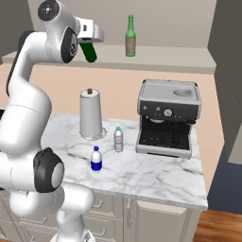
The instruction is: Sort all alcoholic drinks to one cabinet, and non-alcoholic drinks to the other.
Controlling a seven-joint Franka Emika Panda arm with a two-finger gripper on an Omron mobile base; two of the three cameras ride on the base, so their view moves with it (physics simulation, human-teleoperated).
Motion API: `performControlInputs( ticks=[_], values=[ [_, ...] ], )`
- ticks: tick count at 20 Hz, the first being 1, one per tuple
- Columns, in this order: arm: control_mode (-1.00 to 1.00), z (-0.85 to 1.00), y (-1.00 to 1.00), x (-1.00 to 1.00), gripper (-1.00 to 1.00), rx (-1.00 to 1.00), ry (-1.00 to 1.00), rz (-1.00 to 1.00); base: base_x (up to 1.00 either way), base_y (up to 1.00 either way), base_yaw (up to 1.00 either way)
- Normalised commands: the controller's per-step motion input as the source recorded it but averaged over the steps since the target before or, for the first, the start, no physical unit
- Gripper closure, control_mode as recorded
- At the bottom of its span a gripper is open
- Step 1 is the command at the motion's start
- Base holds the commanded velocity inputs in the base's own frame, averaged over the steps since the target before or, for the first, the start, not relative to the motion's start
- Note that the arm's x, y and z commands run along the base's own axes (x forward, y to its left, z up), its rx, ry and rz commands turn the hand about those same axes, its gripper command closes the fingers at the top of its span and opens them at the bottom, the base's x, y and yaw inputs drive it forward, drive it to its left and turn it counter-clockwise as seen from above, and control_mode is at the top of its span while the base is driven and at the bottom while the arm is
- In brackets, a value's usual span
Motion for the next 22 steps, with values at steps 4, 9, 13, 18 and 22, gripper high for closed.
performControlInputs(
  ticks=[4, 9, 13, 18, 22],
  values=[
    [-1.00, 0.00, 0.03, 0.35, 1.00, 0.00, 0.00, -0.01, 0.00, 0.00, 0.00],
    [-1.00, -0.02, 0.03, 0.30, 1.00, 0.00, -0.01, -0.02, 0.00, 0.00, 0.00],
    [-1.00, -0.05, 0.01, 0.28, 1.00, 0.00, -0.02, -0.02, 0.00, 0.00, 0.00],
    [-1.00, -0.08, 0.00, 0.24, 1.00, 0.00, -0.02, -0.02, 0.00, 0.00, 0.00],
    [-1.00, -0.11, 0.00, 0.22, 1.00, 0.00, -0.02, -0.02, 0.00, 0.00, 0.00]
  ],
)
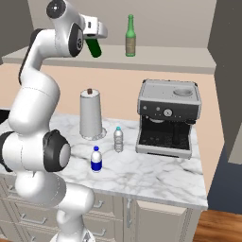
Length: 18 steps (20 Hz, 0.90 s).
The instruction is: Sort all alcoholic drinks to one cabinet, and non-alcoholic drinks to the other.
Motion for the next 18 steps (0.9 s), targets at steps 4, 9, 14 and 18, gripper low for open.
performControlInputs(
  ticks=[4, 9, 14, 18],
  values=[
    [-1.00, -0.11, 0.00, 0.21, 1.00, 0.00, -0.01, -0.01, 0.00, 0.00, 0.00],
    [-1.00, -0.19, 0.00, 0.15, 1.00, 0.00, 0.00, -0.01, 0.00, 0.00, 0.00],
    [-1.00, -0.21, 0.00, 0.14, 1.00, 0.00, 0.00, -0.01, 0.00, 0.00, 0.00],
    [-1.00, -0.27, 0.00, 0.14, 1.00, 0.00, -0.01, -0.01, 0.00, 0.00, 0.00]
  ],
)
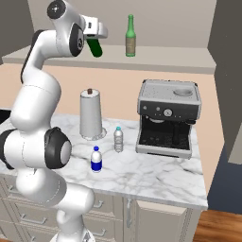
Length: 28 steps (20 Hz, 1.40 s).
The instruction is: Sort all alcoholic drinks to one cabinet, and non-alcoholic drinks to the other.
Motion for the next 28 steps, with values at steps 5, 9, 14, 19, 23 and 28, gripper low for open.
performControlInputs(
  ticks=[5, 9, 14, 19, 23, 28],
  values=[
    [-1.00, -0.20, 0.00, 0.16, 1.00, 0.02, 0.00, -0.02, 0.00, 0.00, 0.00],
    [-1.00, -0.12, 0.00, 0.18, -1.00, 0.04, 0.00, -0.02, 0.00, 0.00, 0.00],
    [-1.00, -0.12, 0.00, 0.18, -1.00, 0.04, 0.00, -0.02, 0.00, 0.00, 0.00],
    [-1.00, -0.08, 0.00, 0.18, -1.00, 0.06, 0.00, -0.02, 0.00, 0.00, 0.00],
    [-1.00, -0.07, 0.00, 0.17, -1.00, 0.06, 0.00, -0.01, 0.00, 0.00, 0.00],
    [-1.00, -0.02, 0.00, 0.13, -1.00, 0.05, 0.00, -0.01, 0.00, 0.00, 0.00]
  ],
)
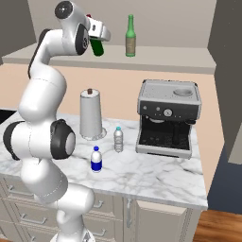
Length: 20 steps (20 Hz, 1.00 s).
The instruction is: Sort all alcoholic drinks to one cabinet, and non-alcoholic drinks to the other.
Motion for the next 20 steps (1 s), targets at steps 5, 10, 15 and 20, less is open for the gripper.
performControlInputs(
  ticks=[5, 10, 15, 20],
  values=[
    [-1.00, 0.00, -0.01, 0.02, -1.00, 0.03, 0.00, -0.04, 0.00, 0.00, 0.00],
    [-1.00, 0.00, -0.03, 0.00, -1.00, 0.02, 0.00, -0.05, 0.00, 0.00, 0.00],
    [-1.00, 0.00, -0.01, 0.00, -1.00, 0.00, 0.00, -0.05, 0.00, 0.00, 0.00],
    [-1.00, 0.00, 0.00, 0.11, -1.00, 0.00, 0.00, -0.04, 0.00, 0.00, 0.00]
  ],
)
